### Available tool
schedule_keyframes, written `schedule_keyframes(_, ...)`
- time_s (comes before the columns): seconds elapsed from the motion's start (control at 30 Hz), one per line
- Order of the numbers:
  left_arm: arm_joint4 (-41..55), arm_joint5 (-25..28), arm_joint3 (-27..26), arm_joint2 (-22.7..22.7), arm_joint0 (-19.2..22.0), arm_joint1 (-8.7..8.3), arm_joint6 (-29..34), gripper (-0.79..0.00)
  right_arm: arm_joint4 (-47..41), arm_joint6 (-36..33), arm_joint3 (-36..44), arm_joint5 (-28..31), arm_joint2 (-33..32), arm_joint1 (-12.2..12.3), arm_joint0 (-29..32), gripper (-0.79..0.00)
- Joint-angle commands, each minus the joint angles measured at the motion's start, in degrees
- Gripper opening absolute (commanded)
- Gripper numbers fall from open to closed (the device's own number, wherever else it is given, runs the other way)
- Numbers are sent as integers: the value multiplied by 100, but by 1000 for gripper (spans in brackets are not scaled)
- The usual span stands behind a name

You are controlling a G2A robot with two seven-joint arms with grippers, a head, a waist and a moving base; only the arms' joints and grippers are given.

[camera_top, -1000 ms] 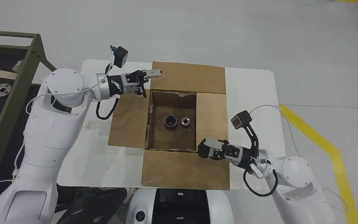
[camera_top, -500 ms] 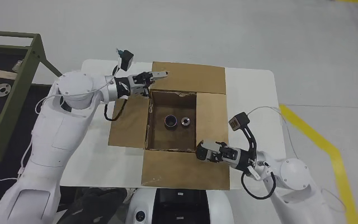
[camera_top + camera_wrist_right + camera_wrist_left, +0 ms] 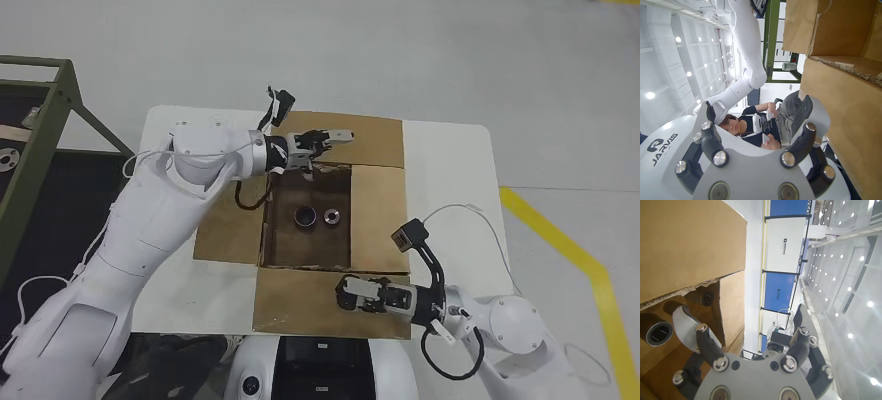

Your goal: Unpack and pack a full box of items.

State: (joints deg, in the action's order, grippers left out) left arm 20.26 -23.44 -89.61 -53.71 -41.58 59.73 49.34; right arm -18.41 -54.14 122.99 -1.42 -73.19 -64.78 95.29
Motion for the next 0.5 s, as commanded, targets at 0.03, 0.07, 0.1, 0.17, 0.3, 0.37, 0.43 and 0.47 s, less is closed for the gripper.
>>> schedule_keyframes(0.03, -24, -4, 15, 304, 144, 98, -90, 0, -35, 29, -11, 47, -23, 14, 39, 0)
schedule_keyframes(0.07, -45, 4, 10, 401, 172, 129, -111, 0, -42, 44, -19, 49, -31, 19, 52, 0)
schedule_keyframes(0.1, -44, 0, 13, 478, 188, 156, -137, 0, -44, 56, -17, 52, -38, 24, 61, 0)
schedule_keyframes(0.17, -88, 9, 11, 597, 197, 198, -204, 0, -41, 73, -18, 44, -50, 35, 82, 0)
schedule_keyframes(0.3, -138, 28, 9, 687, 146, 237, -268, 0, -40, 93, -11, 39, -81, 57, 122, 0)
schedule_keyframes(0.37, -163, 21, 22, 684, 122, 241, -261, 0, -52, 91, -12, 40, -91, 67, 132, 0)
schedule_keyframes(0.43, -196, 28, 22, 689, 78, 242, -236, 0, -65, 93, -23, 37, -94, 76, 131, 0)
schedule_keyframes(0.47, -205, 36, 25, 697, 48, 244, -224, 0, -72, 97, -34, 35, -90, 80, 123, 0)
